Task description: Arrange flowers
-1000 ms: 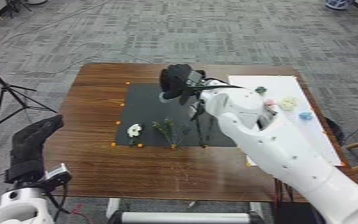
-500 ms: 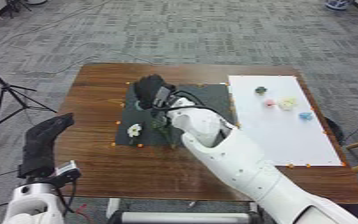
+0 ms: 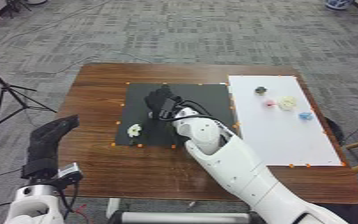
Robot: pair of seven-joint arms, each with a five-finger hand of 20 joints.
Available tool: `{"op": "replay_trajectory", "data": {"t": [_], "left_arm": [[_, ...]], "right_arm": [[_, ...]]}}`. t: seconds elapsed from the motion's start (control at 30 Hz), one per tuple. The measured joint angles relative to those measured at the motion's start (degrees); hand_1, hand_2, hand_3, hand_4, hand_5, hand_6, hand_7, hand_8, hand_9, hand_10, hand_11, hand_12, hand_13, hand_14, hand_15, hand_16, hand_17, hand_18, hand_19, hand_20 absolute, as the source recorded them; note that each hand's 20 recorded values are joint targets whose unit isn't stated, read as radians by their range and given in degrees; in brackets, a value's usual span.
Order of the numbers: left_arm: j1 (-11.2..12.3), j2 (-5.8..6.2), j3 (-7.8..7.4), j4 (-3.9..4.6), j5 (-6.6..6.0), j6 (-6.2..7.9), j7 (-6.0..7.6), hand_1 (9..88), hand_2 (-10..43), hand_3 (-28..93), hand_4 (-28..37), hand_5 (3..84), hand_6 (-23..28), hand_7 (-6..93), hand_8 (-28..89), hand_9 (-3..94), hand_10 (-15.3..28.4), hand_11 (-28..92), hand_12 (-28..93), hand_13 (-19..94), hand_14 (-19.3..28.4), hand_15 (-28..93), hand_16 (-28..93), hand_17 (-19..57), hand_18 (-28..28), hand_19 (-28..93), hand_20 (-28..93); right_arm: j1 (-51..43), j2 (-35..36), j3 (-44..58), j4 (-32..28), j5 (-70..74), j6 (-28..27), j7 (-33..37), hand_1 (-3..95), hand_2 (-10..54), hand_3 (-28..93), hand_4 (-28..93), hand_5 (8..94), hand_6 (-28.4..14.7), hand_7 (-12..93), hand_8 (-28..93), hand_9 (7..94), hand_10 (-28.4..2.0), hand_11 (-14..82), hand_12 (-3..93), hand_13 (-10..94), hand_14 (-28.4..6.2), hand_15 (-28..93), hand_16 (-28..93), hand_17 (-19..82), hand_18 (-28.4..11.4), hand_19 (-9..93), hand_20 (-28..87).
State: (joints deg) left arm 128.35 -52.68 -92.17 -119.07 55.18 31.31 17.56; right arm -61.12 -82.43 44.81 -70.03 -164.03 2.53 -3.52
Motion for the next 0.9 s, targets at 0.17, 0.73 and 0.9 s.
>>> {"op": "replay_trajectory", "data": {"t": [0.17, 0.73, 0.9], "left_arm": [[0.13, -0.27, 0.0, -0.04, 0.0, -0.01, -0.14, 32.0, 2.7, 73, -22.3, 53.4, 2.9, 19.9, -11, 49.1, 13.5, 22, 9, 35, 14.5, 14, 0, 4.4, 10.5, 8, 15], [-4.54, -0.18, 4.72, 1.03, 0.89, 0.64, -1.93, 31.9, 2.5, 73, -22.3, 53.3, 3.0, 19.6, -11, 48.9, 13.5, 22, 9, 35, 14.6, 14, 0, 4.4, 10.5, 8, 15], [-4.95, -0.2, 4.92, 1.06, 0.98, 0.83, -2.16, 32.0, 2.5, 73, -22.3, 53.2, 3.0, 19.7, -11, 48.9, 13.5, 22, 9, 35, 14.6, 14, 0, 4.3, 10.5, 8, 15]], "right_arm": [[0.14, -0.37, 0.36, 0.47, 2.88, -0.55, 1.02, 53.1, -9.4, 61, -21, 79.0, 3.7, 28, 2, 68.5, -11.9, 17.4, 20.4, 61, -12.2, 53, 33, 31, -19.2, 68, 54], [2.94, -1.7, -0.93, 1.24, 7.03, 0.3, 3.89, 53.3, -9.5, 61, -21, 79.8, 3.3, 27, 3, 68.6, -11.9, 17.4, 20.0, 61, -12.3, 53, 33, 31, -19.4, 68, 54], [2.33, -2.7, 0.24, 1.54, 6.69, 0.26, 3.58, 53.2, -9.5, 61, -21, 79.9, 3.3, 27, 3, 68.7, -12.0, 17.3, 19.9, 61, -12.3, 53, 33, 31, -19.4, 68, 54]]}}
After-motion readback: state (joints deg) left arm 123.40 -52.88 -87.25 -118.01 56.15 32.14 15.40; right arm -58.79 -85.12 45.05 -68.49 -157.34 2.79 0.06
